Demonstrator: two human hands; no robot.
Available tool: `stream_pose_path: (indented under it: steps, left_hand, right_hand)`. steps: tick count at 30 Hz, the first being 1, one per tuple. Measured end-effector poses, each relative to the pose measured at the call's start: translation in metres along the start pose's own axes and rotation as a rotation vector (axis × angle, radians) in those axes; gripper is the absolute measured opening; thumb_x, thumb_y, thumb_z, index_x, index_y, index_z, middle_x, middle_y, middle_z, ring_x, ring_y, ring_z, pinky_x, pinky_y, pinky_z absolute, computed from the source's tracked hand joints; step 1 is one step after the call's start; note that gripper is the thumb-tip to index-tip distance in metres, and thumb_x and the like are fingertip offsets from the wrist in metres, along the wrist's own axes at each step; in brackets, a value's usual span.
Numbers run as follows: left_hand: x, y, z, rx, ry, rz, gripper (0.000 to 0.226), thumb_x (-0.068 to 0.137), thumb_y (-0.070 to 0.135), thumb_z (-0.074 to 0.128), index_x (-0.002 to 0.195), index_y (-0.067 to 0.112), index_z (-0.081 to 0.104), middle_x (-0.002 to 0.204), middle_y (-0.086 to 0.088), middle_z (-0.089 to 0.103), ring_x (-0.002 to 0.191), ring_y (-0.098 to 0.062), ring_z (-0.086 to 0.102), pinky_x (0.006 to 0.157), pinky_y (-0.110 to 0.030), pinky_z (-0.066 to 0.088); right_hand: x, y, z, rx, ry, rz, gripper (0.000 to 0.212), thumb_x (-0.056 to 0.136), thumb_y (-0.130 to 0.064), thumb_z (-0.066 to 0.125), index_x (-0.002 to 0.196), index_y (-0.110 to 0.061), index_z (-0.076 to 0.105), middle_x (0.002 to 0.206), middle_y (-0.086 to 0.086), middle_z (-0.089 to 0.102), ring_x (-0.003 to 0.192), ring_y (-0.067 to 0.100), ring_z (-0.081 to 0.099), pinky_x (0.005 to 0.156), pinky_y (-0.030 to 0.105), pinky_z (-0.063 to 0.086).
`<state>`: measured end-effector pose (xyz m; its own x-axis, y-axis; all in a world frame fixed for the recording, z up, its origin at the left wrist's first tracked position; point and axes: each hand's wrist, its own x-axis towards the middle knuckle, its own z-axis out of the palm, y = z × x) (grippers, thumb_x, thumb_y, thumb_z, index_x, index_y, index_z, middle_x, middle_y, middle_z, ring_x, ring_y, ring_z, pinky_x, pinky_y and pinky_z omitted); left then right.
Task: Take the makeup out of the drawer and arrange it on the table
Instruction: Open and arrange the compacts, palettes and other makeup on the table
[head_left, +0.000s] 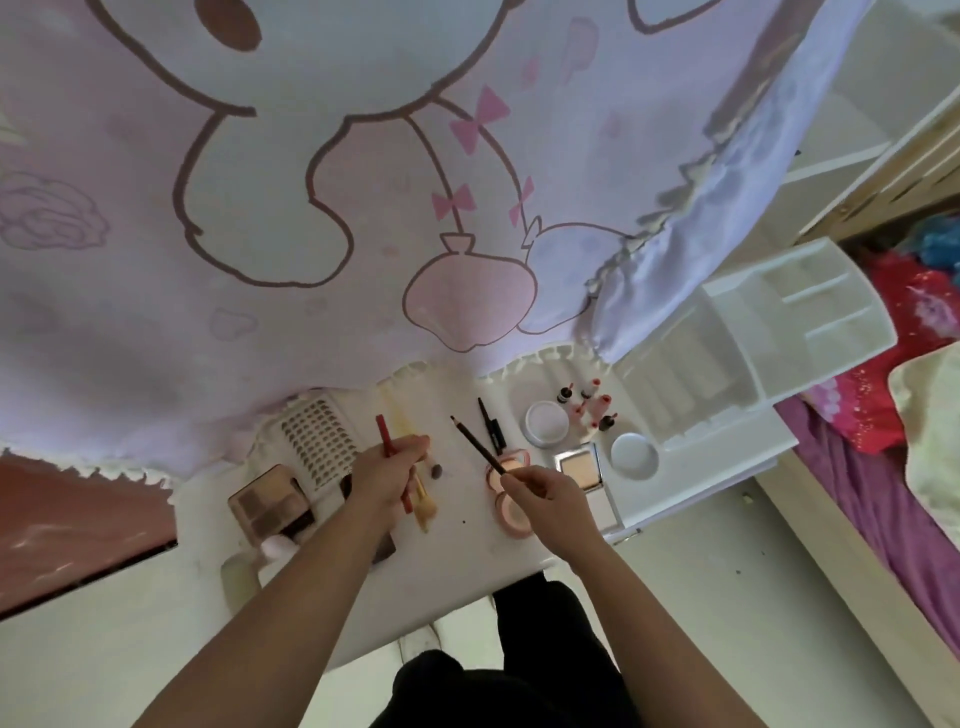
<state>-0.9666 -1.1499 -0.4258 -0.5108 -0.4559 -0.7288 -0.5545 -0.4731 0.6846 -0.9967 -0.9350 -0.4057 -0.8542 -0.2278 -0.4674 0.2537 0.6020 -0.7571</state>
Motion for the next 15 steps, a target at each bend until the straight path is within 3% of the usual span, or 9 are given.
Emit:
stream_pose_path:
  steps: [4,9,13,15]
  left_hand:
    - [0.009,-0.001,0.027,0.104,0.038,0.000,0.016,0.084,0.020,0.079,0.090,0.009,0.070,0.074,-0.003,0.067,0.050,-0.010,0.050,0.052,-0.023,0.042]
    - [0.034,0.000,0.052,0.201,0.035,-0.043,0.019,0.079,0.022,0.082,0.092,0.010,0.074,0.071,-0.002,0.062,0.060,-0.014,0.052,0.056,-0.026,0.045]
    - [0.049,0.000,0.066,0.277,0.043,-0.038,0.017,0.080,0.020,0.081,0.092,0.010,0.074,0.068,-0.002,0.061,0.048,-0.010,0.050,0.050,-0.022,0.041]
    - [0.056,0.000,0.069,0.346,0.093,-0.013,0.016,0.079,0.022,0.081,0.091,0.012,0.075,0.075,-0.003,0.066,0.058,-0.016,0.058,0.053,-0.025,0.045]
  right_hand:
    - [0.032,0.006,-0.016,-0.047,0.045,0.079,0.022,0.092,-0.033,0.068,0.108,-0.022,0.077,0.095,-0.004,0.075,0.094,0.013,0.067,0.089,0.030,0.050]
    - [0.070,-0.002,-0.031,-0.267,0.001,0.106,0.030,0.093,-0.025,0.062,0.120,-0.018,0.073,0.120,0.000,0.072,0.116,0.019,0.062,0.084,0.019,0.035]
    - [0.091,-0.011,-0.030,-0.303,-0.045,0.083,0.029,0.091,-0.024,0.064,0.117,-0.018,0.074,0.115,0.003,0.074,0.109,0.020,0.066,0.089,0.023,0.045]
    - [0.099,-0.018,-0.025,-0.304,-0.082,0.079,0.026,0.091,-0.022,0.064,0.112,-0.017,0.076,0.108,0.004,0.075,0.102,0.020,0.068,0.086,0.024,0.049]
